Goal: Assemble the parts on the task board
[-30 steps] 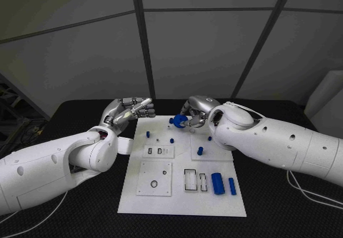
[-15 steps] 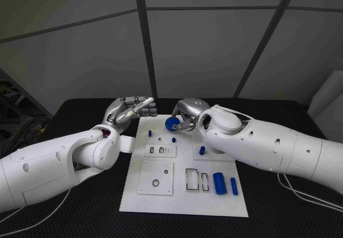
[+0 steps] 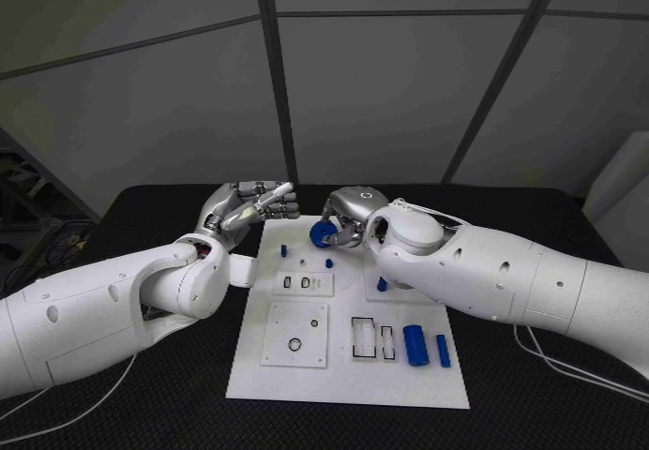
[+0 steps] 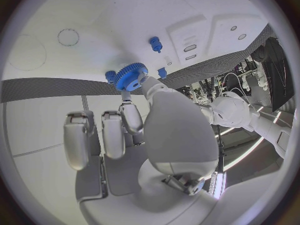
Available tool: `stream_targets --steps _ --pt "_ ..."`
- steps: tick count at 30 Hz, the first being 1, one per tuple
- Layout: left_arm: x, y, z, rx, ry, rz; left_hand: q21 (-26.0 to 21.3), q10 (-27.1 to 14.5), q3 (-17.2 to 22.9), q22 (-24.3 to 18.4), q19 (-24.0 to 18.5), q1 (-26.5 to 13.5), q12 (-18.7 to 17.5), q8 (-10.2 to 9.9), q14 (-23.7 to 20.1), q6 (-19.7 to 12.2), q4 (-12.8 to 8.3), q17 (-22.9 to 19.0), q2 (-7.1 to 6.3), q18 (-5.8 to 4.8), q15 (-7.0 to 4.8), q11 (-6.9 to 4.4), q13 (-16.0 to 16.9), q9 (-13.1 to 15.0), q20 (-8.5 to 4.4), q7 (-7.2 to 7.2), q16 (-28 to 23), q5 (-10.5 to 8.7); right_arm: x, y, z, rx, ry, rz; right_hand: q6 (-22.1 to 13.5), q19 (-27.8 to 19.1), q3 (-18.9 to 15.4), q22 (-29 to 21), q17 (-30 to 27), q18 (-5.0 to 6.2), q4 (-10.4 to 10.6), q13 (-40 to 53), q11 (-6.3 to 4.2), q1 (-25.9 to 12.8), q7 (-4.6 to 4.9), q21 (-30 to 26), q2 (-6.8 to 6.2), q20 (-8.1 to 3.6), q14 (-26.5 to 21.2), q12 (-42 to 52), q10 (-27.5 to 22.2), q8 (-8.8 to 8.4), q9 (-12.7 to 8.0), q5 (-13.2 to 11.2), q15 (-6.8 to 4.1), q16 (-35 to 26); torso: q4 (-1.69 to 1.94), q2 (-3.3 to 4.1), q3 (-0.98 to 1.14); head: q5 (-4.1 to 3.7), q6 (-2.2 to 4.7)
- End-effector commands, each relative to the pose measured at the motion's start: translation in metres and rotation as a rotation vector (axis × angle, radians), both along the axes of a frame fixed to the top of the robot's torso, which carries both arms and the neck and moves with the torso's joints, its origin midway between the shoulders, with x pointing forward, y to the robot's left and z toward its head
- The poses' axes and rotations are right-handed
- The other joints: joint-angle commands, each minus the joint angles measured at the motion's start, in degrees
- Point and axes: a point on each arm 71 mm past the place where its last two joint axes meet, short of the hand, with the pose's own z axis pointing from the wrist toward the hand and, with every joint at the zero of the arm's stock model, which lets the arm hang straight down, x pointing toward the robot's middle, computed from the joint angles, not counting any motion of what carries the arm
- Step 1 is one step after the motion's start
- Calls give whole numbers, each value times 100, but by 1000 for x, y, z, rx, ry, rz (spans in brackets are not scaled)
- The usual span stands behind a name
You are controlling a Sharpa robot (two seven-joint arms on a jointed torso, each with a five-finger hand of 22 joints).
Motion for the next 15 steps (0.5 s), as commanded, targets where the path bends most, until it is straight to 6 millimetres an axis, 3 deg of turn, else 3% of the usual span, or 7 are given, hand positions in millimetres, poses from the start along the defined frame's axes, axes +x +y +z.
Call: stream_targets --steps 1,4,6,10,15 --pt "0 -2 2 -6 -7 -9 25 2 -24 -6 2 -23 -31 -29 -19 13 -2 6 28 -35 2 43 -8 -9 24 24 -32 -32 1 2 0 -24 -12 5 -59 594 2 1506 251 -87 -31 -15 26 -53 -3 37 25 -28 349 -34 -6 -55 83 17 -18 21 5 -2 -3 -2 -17" --pt "0 -2 2 -6 -6 -10 25 2 -24 -6 2 -23 -31 -29 -19 13 -2 6 28 -35 2 43 -8 -9 24 24 -32 -32 3 3 -1 -30 -9 5 -107 594 2 1506 239 -87 -30 -41 39 -79 12 37 20 -22 346 -73 -33 -98 85 10 -9 14 9 -3 0 13 8" --pt "0 -2 2 -6 -6 -10 25 2 -24 -6 2 -23 -31 -29 -19 13 -2 6 28 -35 2 43 -8 -9 24 24 -32 -32 4 2 -2 -30 -6 5 -192 594 8 1506 237 -87 -36 -54 56 -93 34 37 13 -13 345 -99 -53 -160 79 9 3 11 6 -5 -1 19 -35" --pt "0 -1 2 -5 -6 -8 25 2 -24 -6 2 -23 -31 -29 -19 13 -2 6 28 -35 2 43 -8 -9 24 24 -32 -32 5 1 -4 -34 -1 2 -453 594 5 1506 238 -87 -43 -78 105 -138 89 37 -19 19 344 -149 -93 -269 44 -40 42 9 3 -9 1 16 -28" --pt "0 -1 2 -5 -5 -8 25 2 -24 -6 2 -23 -31 -29 -19 13 -2 6 28 -35 2 43 -8 -9 24 24 -32 -32 7 0 -7 -46 21 -1 -665 594 -28 1506 241 -87 -18 -104 144 -205 126 37 -65 56 343 -200 -129 -266 -12 -112 77 8 -2 -8 3 16 -50"
